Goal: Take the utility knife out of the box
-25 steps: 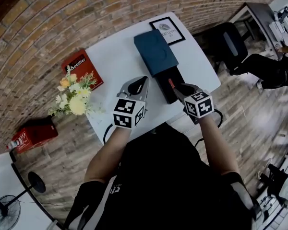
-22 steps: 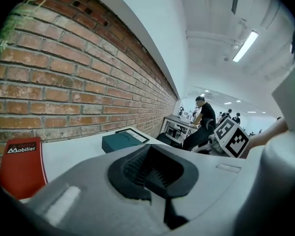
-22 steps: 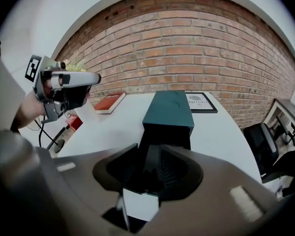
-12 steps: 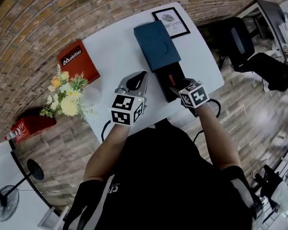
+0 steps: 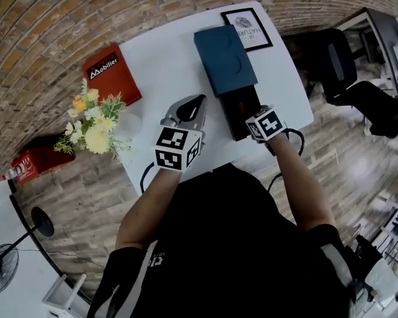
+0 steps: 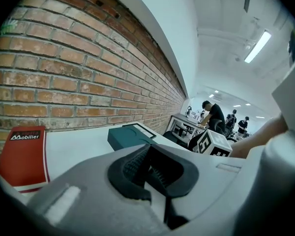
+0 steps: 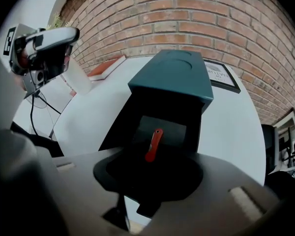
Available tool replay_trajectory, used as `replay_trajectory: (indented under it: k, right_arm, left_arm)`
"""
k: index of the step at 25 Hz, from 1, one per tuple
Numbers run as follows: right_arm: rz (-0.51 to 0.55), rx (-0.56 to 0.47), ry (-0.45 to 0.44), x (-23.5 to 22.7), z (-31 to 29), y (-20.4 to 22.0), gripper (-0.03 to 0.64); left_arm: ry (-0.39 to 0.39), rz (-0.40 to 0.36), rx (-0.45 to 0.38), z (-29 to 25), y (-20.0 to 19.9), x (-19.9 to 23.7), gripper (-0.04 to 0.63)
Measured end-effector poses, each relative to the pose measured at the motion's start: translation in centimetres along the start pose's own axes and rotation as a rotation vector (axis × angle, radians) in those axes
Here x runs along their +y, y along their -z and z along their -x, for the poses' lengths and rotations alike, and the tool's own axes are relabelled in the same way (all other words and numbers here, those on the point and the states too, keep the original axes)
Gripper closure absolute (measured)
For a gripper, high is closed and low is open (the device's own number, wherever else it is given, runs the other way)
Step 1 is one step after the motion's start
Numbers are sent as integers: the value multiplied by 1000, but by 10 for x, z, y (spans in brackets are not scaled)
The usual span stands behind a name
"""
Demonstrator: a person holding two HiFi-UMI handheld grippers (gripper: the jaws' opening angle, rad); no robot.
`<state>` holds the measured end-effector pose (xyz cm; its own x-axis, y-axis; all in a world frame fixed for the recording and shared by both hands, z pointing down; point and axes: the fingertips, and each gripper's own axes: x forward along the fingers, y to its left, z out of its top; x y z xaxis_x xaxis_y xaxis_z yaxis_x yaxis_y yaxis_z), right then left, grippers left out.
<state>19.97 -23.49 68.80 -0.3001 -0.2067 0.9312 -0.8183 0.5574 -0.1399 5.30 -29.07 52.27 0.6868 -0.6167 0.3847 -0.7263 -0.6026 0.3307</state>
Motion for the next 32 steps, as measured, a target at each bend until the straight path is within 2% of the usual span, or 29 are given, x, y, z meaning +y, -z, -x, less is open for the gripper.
replay_trajectory:
  k: [11, 15, 18, 24, 29, 32]
  right_arm:
    - [58, 112, 76, -3, -11, 7, 506]
    - [59, 170, 76, 7, -18, 16, 508]
    - [57, 162, 83, 7, -19, 17, 509]
    - [123, 104, 54, 7, -19, 5, 537]
    - [133, 146, 77, 4, -21, 3, 486]
    - [160, 140, 73, 7, -22, 2, 488]
  left_arm:
    - [-20, 26, -5, 9, 5, 12, 588]
    - [-24, 32, -6, 12, 8, 14, 588]
    - [-27, 41, -9, 14, 10, 16, 588]
    - [-20, 44, -10, 18, 12, 14, 588]
    - [-25, 48, -17, 20, 10, 16, 588]
    - [-27, 55, -20, 20, 11, 17, 588]
